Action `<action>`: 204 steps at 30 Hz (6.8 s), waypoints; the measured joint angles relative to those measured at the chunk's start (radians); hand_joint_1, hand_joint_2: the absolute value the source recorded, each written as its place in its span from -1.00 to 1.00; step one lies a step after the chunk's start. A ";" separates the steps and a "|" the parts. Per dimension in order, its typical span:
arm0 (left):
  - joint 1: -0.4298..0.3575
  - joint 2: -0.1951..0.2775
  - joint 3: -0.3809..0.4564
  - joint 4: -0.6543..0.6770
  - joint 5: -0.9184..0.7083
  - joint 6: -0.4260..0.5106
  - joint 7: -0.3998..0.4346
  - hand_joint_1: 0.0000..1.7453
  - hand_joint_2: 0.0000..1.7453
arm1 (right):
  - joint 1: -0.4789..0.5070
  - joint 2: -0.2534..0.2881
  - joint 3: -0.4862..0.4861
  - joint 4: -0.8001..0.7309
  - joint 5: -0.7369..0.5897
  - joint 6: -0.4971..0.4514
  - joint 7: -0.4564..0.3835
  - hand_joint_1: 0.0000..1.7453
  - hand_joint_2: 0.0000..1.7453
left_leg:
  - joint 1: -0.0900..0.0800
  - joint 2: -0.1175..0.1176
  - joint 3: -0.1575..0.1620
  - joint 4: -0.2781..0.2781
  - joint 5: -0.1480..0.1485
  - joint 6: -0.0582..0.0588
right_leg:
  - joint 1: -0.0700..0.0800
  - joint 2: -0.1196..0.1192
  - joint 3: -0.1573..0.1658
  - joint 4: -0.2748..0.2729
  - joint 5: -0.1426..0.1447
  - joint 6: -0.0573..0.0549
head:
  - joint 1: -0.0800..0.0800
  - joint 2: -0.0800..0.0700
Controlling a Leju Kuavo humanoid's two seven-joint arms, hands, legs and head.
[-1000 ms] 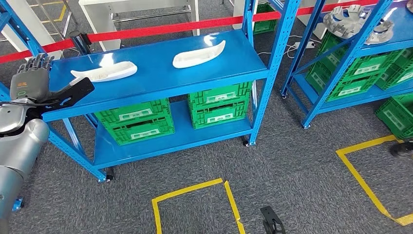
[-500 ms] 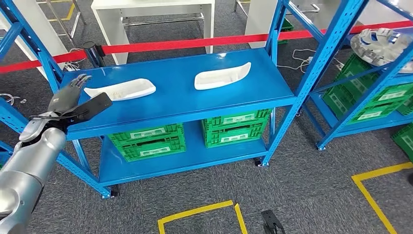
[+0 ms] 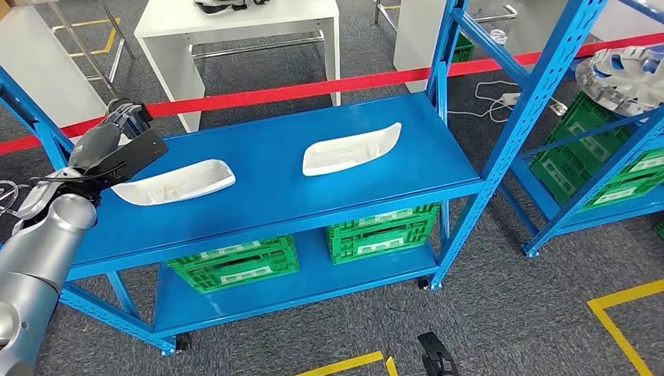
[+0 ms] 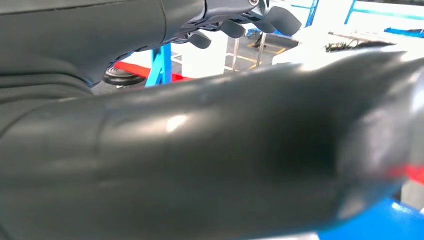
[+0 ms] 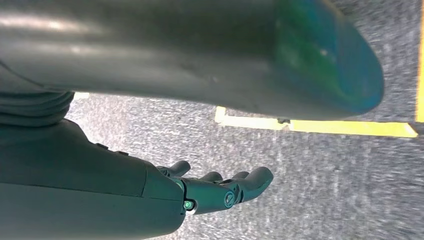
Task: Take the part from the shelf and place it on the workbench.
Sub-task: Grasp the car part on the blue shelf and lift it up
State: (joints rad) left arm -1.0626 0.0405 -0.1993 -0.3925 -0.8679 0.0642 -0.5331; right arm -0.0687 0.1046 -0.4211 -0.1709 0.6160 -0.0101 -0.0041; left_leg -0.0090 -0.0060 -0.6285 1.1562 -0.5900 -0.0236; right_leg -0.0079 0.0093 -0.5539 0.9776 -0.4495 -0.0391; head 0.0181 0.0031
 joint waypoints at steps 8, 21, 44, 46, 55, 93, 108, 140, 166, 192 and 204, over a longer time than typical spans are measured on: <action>-0.001 0.010 -0.021 -0.024 0.117 -0.100 -0.013 -1.00 0.50 | -0.005 0.001 0.000 -0.001 0.010 0.002 0.003 -1.00 -1.00 | -0.006 0.000 0.039 -0.189 0.192 0.038 | 0.009 0.002 0.015 0.054 -0.074 0.033 | 0.000 0.000; 0.047 0.019 -0.111 -0.079 0.291 -0.216 -0.052 -1.00 0.50 | 0.000 -0.003 0.000 -0.001 0.016 0.003 0.000 -1.00 -1.00 | -0.014 -0.010 0.054 -0.145 0.124 0.043 | 0.003 -0.004 -0.072 0.045 0.016 0.033 | 0.007 0.000; 0.177 0.073 -0.352 -0.278 0.434 -0.254 -0.011 -1.00 1.00 | 0.000 -0.004 -0.008 -0.001 0.035 0.010 0.001 -1.00 -1.00 | -0.014 -0.009 0.063 -0.158 0.124 0.025 | 0.002 -0.002 -0.069 0.045 0.009 0.022 | 0.008 0.000; 0.183 0.077 -0.366 -0.285 0.431 -0.243 -0.007 -1.00 1.00 | 0.000 -0.004 -0.008 -0.001 0.036 0.010 0.001 -1.00 -1.00 | -0.014 -0.009 0.063 -0.157 0.124 0.026 | 0.002 -0.002 -0.068 0.044 0.009 0.022 | 0.008 0.000; 0.207 0.076 -0.462 -0.291 0.209 0.104 0.141 -1.00 1.00 | -0.002 -0.004 -0.010 -0.001 0.045 0.012 0.005 -1.00 -1.00 | -0.014 -0.009 0.063 -0.157 0.123 0.026 | 0.002 -0.003 -0.067 0.043 0.009 0.022 | 0.007 0.000; 0.234 0.025 -0.622 -0.096 -0.027 0.239 0.290 1.00 1.00 | -0.019 -0.004 -0.010 -0.001 0.076 0.021 0.020 -1.00 -1.00 | -0.014 -0.009 0.063 -0.157 0.123 0.026 | 0.002 -0.003 -0.067 0.043 0.009 0.022 | 0.007 0.000; 0.234 -0.029 -0.629 -0.053 -0.031 0.240 0.270 1.00 1.00 | -0.019 -0.004 -0.023 -0.001 0.063 0.020 0.018 -1.00 -1.00 | -0.015 -0.009 0.063 -0.157 0.123 0.026 | 0.001 -0.003 -0.067 0.043 0.009 0.022 | 0.007 0.000; 0.241 -0.049 -0.624 -0.056 0.043 0.350 0.228 -1.00 1.00 | -0.017 -0.004 -0.043 -0.001 0.062 0.016 0.003 -1.00 -1.00 | -0.015 -0.009 0.063 -0.157 0.123 0.026 | 0.001 -0.003 -0.067 0.043 0.009 0.022 | 0.007 0.000; 0.254 -0.067 -0.354 -0.187 0.486 0.581 -0.087 -1.00 0.50 | -0.011 -0.002 -0.068 -0.001 0.063 -0.004 0.001 -1.00 -1.00 | -0.015 -0.009 0.063 -0.157 0.123 0.026 | 0.001 -0.003 -0.067 0.043 0.009 0.022 | 0.007 0.000; 0.227 0.157 -0.470 -0.080 0.256 0.592 -0.057 -1.00 1.00 | 0.008 -0.003 -0.086 -0.001 0.076 0.000 -0.007 -1.00 -1.00 | -0.014 -0.008 0.064 -0.157 0.123 0.025 | 0.002 -0.002 -0.066 0.043 0.009 0.022 | 0.007 0.000; 0.213 0.243 -0.471 -0.119 -0.142 0.633 0.009 -1.00 1.00 | 0.011 -0.003 -0.099 -0.001 0.084 0.002 -0.016 -1.00 -1.00 | -0.014 -0.008 0.064 -0.157 0.123 0.025 | 0.002 -0.002 -0.066 0.043 0.009 0.022 | 0.007 0.000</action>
State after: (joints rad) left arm -0.8494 0.2839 -0.6702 -0.5119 -1.0096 0.6973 -0.5242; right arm -0.0575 0.1020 -0.5197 -0.1720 0.6996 -0.0081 -0.0206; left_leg -0.0229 -0.0141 -0.5648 0.9994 -0.4675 0.0012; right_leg -0.0056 0.0076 -0.6202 1.0204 -0.4404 -0.0171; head 0.0256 0.0031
